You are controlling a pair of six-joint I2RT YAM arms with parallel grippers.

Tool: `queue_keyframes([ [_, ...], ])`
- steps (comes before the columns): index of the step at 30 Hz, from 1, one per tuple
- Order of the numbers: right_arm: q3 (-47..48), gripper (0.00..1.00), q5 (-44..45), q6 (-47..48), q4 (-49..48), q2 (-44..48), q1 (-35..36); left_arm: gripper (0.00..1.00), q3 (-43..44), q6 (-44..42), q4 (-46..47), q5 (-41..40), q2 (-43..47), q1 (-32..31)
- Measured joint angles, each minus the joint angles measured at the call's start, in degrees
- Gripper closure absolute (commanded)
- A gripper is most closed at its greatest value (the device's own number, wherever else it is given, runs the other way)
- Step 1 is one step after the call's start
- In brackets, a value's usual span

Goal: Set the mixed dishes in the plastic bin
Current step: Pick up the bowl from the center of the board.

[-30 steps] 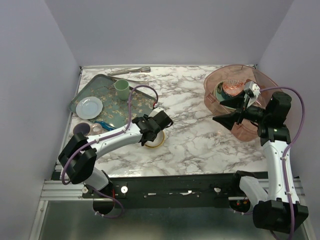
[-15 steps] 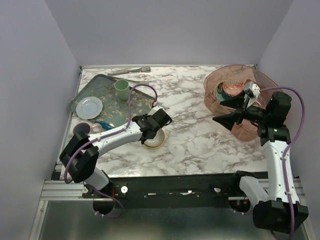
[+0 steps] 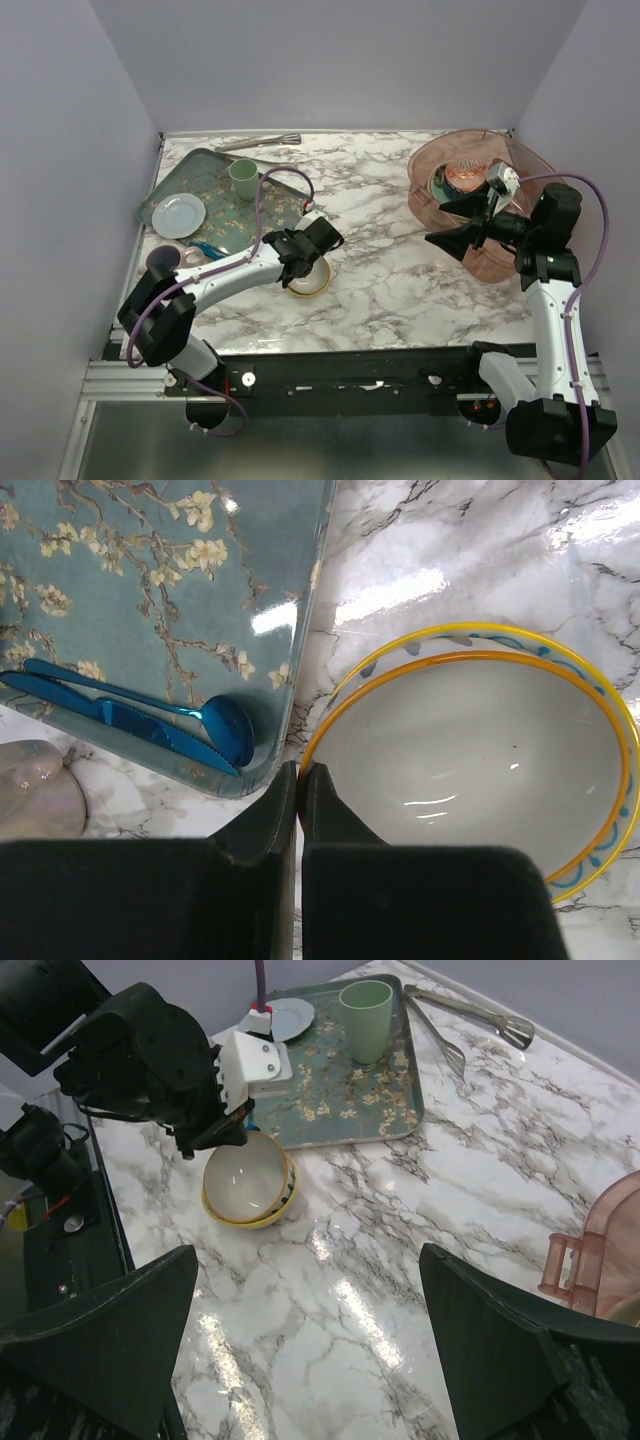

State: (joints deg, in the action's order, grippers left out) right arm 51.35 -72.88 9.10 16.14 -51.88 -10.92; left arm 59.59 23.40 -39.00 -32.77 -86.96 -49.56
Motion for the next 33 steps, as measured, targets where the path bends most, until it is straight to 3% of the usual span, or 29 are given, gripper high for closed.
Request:
queue_keyframes([
  [9, 0.0, 0.0, 0.02, 0.09, 0.11, 0.0, 0.02, 1.0, -1.11, 0.2, 0.26, 0.42, 4.76, -0.07],
  [17, 0.0, 0.0, 0.0, 0.87, 0.33, -0.09, 0.07, 1.0, -5.75, 1.44, 1.88, 0.44, 16.26, -0.02],
  [33, 0.0, 0.0, 0.02, 2.54, 1.09, -0.37, 0.98, 1.0, -15.43, 7.28, 12.87, 0.44, 31.17, -0.04],
])
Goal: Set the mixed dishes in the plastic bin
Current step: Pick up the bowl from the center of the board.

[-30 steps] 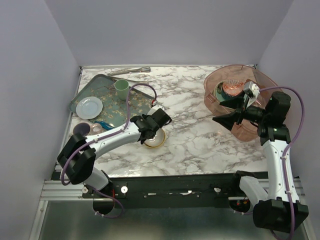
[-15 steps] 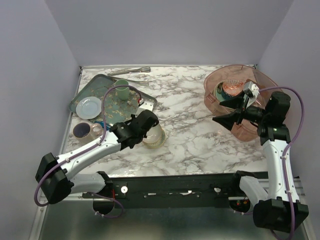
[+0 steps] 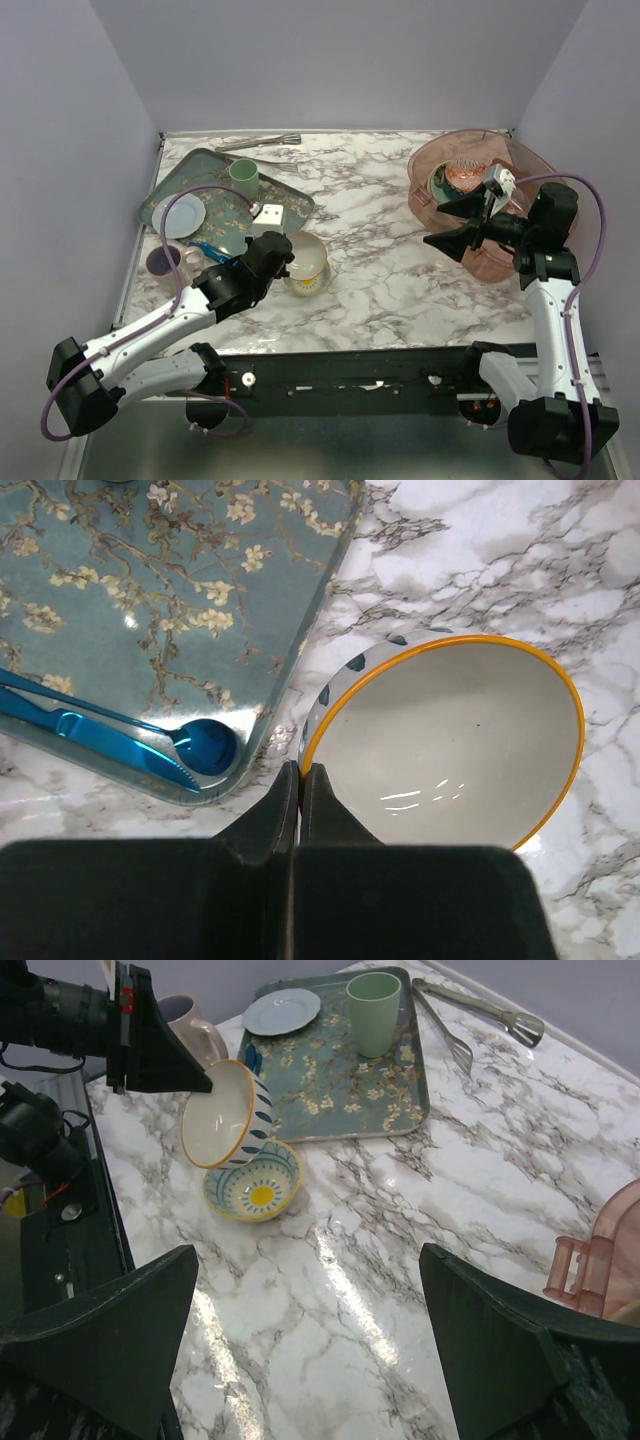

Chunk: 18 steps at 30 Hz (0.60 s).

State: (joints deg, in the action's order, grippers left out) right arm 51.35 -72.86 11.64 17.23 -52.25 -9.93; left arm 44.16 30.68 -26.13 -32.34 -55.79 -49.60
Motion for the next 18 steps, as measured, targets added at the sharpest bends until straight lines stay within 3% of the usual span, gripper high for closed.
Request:
queue_keyframes([
  [11, 0.0, 0.0, 0.28, 2.69, 2.64, -0.83, 3.5, 1.0, -1.44, 6.99, 6.93, -0.7, -0.48, -2.56],
  [18, 0.0, 0.01, 2.93, 3.04, 2.86, -1.79, 6.75, 1.0, 1.09, 11.37, 8.7, -2.86, -6.99, -6.29],
])
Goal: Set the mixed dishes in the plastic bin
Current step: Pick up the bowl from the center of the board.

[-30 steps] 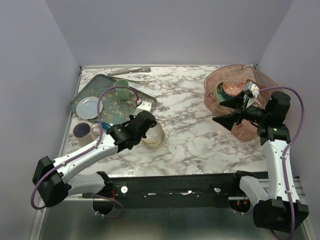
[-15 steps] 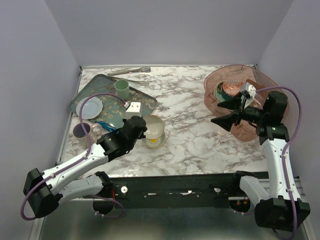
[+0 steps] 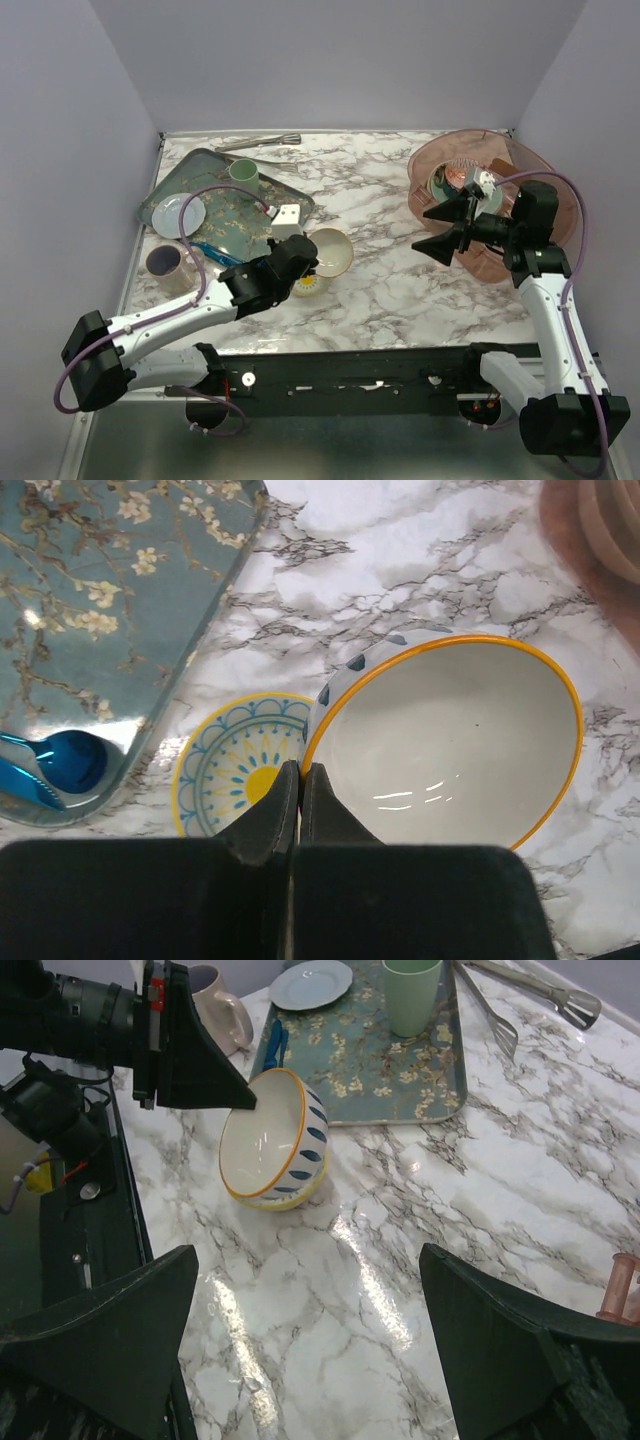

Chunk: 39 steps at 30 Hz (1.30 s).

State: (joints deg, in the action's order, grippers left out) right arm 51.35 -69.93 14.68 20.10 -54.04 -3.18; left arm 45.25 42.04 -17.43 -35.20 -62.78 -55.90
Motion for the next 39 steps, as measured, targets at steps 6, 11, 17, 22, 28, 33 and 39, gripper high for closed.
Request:
queue_keyframes([
  [6, 0.0, 0.01, 3.85, -0.15, 0.15, -1.11, 2.73, 1.0, 4.81, 2.84, 0.48, -1.84, -6.32, -3.43],
  [11, 0.0, 0.01, 8.22, -1.05, 0.13, -2.01, 5.81, 1.0, 10.01, 4.39, 0.68, -3.78, -10.99, -6.01],
  [17, 0.0, 0.02, 14.6, -2.51, 0.02, -3.06, 8.26, 1.0, 16.11, 5.75, 0.48, -6.38, -16.52, -8.87],
  [22, 0.0, 0.04, 19.89, -3.15, -0.46, -4.39, 10.45, 1.0, 20.44, 6.23, -0.79, -8.09, -20.37, -10.36],
  [28, 0.0, 0.07, 25.55, -3.74, -0.74, -6.4, 13.03, 1.0, 25.4, 6.69, -2.78, -9.99, -24.57, -11.69],
  [33, 0.0, 0.28, 31.56, -4.22, -0.94, -7.48, 15.28, 1.0, 29.33, 7.43, -4.5, -12.04, -27.26, -12.63],
  [39, 0.0, 0.52, 37.27, -4.15, -1.25, -7.67, 16.76, 1.0, 33.09, 8.74, -7.8, -15.65, -29.57, -13.62],
])
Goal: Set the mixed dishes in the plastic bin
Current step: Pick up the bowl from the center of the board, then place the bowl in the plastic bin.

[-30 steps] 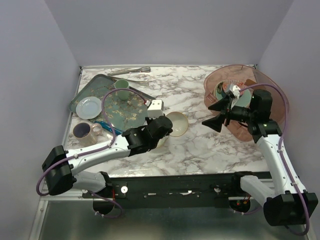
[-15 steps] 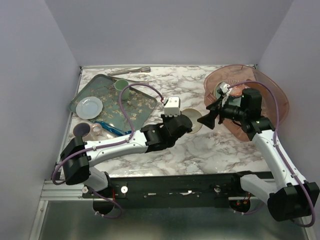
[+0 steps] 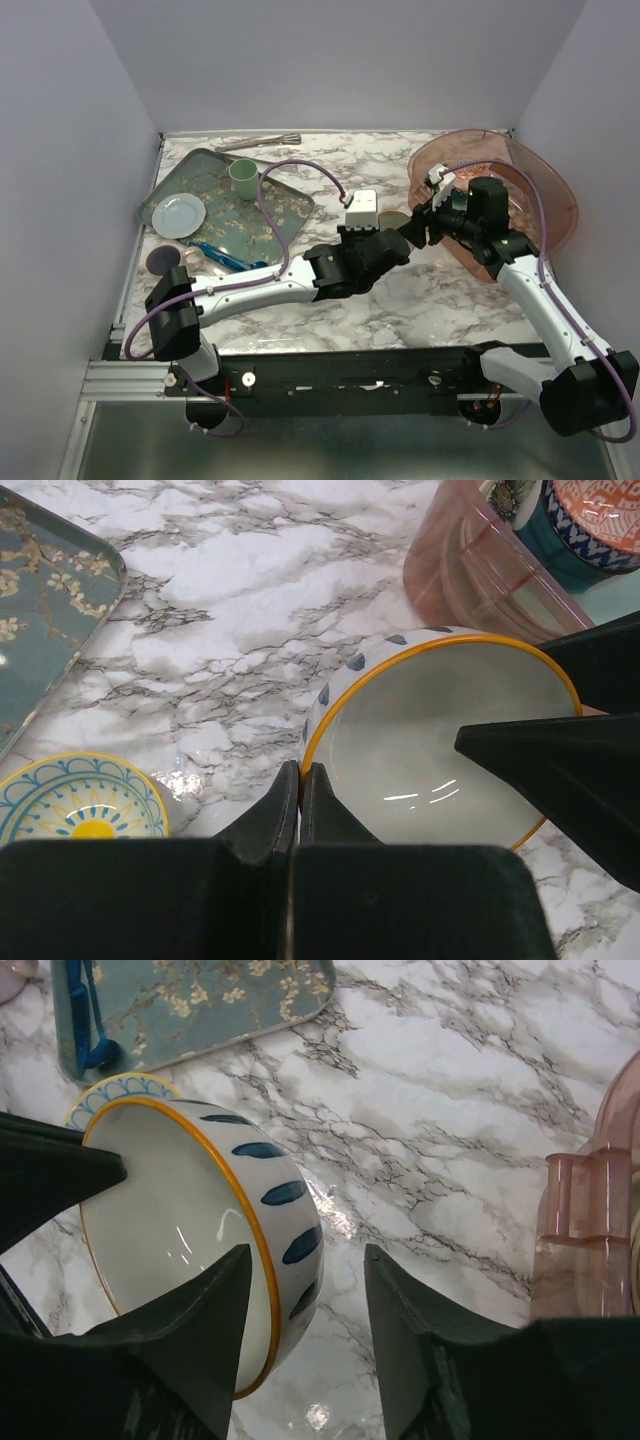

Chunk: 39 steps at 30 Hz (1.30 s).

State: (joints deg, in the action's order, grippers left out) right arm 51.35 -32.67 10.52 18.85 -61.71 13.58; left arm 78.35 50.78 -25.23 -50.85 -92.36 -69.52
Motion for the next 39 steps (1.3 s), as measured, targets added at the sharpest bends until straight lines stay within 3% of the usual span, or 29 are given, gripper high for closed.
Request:
queue_keyframes([
  [6, 0.02, 0.88, 2.32, -0.37, -0.46, 0.0, 0.74, 1.0, 1.64, 0.44, -1.36, -2.54, -1.33, -1.14],
  [9, 0.04, 0.99, 4.5, -0.13, -0.74, -0.24, 0.98, 1.0, 2.16, 1.16, -1.05, -3.63, -1.6, -1.9],
  [10, 0.04, 1.0, 5.16, -0.04, -0.7, -0.37, 0.98, 1.0, 2.51, 1.2, -0.92, -4.04, -1.6, -2.25],
  [13, 0.04, 1.0, 6.43, -0.04, -0.72, -0.5, 0.98, 0.87, 3.28, 1.36, -0.04, -5.14, -1.6, -3.08],
  [14, 0.04, 1.0, 6.58, -0.07, -0.74, -0.48, 0.98, 0.74, 3.28, 1.4, 0.07, -5.38, -1.57, -3.17],
  [17, 0.04, 1.0, 6.75, -0.17, -0.72, -0.48, 0.98, 0.47, 2.91, 1.57, 0.07, -5.73, -1.36, -3.3],
  [23, 0.04, 1.0, 4.98, -0.61, -0.55, -0.22, 0.98, 0.21, -2.08, 0.42, 1.62, -6.14, 3.21, -3.23],
  [27, 0.04, 1.0, 2.6, -0.59, -0.09, 0.04, 0.72, 0.04, -9.31, -5.35, 9.2, -3.69, 8.7, -3.17],
  [34, 0.04, 1.0, -2.23, -0.83, 1.03, 0.9, -1.33, 0.01, -22.91, -16.37, 25.44, 7.91, 20.09, -1.42],
  [39, 0.04, 1.0, -2.93, -0.98, 0.94, 1.53, -6.03, 0.01, -28.89, -22.84, 28.52, 16.09, 29.2, 1.31],
])
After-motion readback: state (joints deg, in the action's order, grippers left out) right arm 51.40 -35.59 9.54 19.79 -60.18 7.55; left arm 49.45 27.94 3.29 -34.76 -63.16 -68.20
